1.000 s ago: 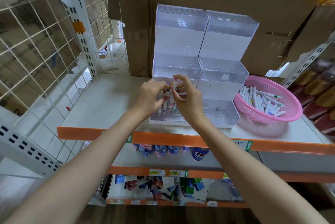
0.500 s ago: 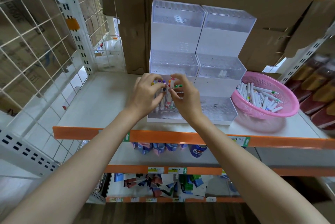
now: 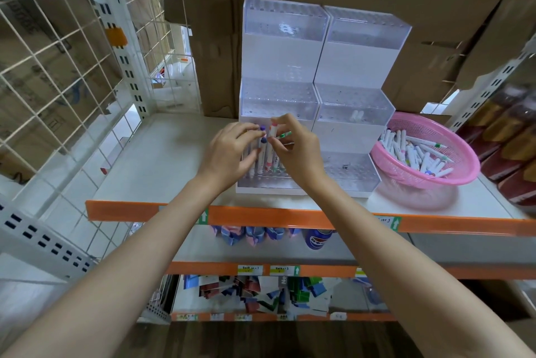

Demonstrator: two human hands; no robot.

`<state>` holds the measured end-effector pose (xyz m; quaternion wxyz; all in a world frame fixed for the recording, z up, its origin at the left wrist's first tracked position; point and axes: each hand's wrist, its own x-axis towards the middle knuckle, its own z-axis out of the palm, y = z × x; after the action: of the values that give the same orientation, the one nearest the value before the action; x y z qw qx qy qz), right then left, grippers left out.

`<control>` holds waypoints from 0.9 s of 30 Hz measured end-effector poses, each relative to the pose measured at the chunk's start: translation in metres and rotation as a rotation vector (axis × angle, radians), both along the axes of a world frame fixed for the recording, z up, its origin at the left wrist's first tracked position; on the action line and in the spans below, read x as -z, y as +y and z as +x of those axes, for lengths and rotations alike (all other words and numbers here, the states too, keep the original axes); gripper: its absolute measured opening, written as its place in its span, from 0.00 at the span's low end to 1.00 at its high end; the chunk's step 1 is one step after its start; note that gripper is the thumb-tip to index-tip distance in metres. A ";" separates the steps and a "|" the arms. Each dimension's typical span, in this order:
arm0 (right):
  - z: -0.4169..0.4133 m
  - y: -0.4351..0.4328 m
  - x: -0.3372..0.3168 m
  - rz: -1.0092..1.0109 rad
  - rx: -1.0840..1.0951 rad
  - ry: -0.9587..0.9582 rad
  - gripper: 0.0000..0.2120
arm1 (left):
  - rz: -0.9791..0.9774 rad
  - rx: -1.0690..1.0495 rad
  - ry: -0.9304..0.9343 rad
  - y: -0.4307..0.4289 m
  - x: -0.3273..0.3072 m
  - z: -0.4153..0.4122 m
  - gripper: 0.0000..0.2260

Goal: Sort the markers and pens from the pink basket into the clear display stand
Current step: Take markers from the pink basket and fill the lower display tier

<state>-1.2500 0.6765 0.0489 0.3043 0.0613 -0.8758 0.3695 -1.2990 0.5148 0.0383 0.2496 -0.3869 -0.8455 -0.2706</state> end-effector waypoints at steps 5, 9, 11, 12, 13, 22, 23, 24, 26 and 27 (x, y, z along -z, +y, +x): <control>0.002 0.004 0.000 0.035 0.000 -0.017 0.11 | -0.008 -0.004 0.011 -0.001 0.000 -0.001 0.14; 0.004 0.004 0.005 0.155 -0.037 -0.042 0.13 | -0.012 -0.005 0.013 -0.001 -0.001 -0.001 0.15; 0.005 0.005 0.010 0.168 -0.041 -0.048 0.12 | -0.024 -0.005 0.013 -0.001 -0.001 -0.001 0.15; 0.005 0.006 0.012 0.188 -0.036 -0.047 0.12 | -0.033 -0.005 0.012 -0.002 -0.001 -0.001 0.15; 0.005 0.007 0.015 0.215 -0.033 -0.045 0.13 | -0.043 -0.005 0.012 -0.003 -0.001 -0.002 0.15; 0.004 0.010 0.017 0.313 -0.010 -0.024 0.13 | -0.130 -0.004 0.017 -0.008 -0.002 -0.003 0.19; 0.004 0.010 0.016 0.323 -0.003 -0.007 0.12 | -0.132 -0.005 0.013 -0.007 -0.002 -0.002 0.18; 0.004 0.011 0.014 0.343 0.005 0.019 0.12 | -0.132 -0.006 0.011 -0.007 -0.002 -0.002 0.18; 0.003 0.012 0.012 0.411 0.031 0.086 0.12 | -0.125 -0.009 0.011 -0.007 -0.003 -0.002 0.17; 0.003 0.013 0.011 0.445 0.054 0.117 0.13 | -0.116 -0.010 0.009 -0.006 -0.003 -0.001 0.17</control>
<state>-1.2473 0.6899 0.0379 0.3436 0.1247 -0.9179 0.1545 -1.3002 0.5086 0.0417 0.2319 -0.3978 -0.8605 -0.2180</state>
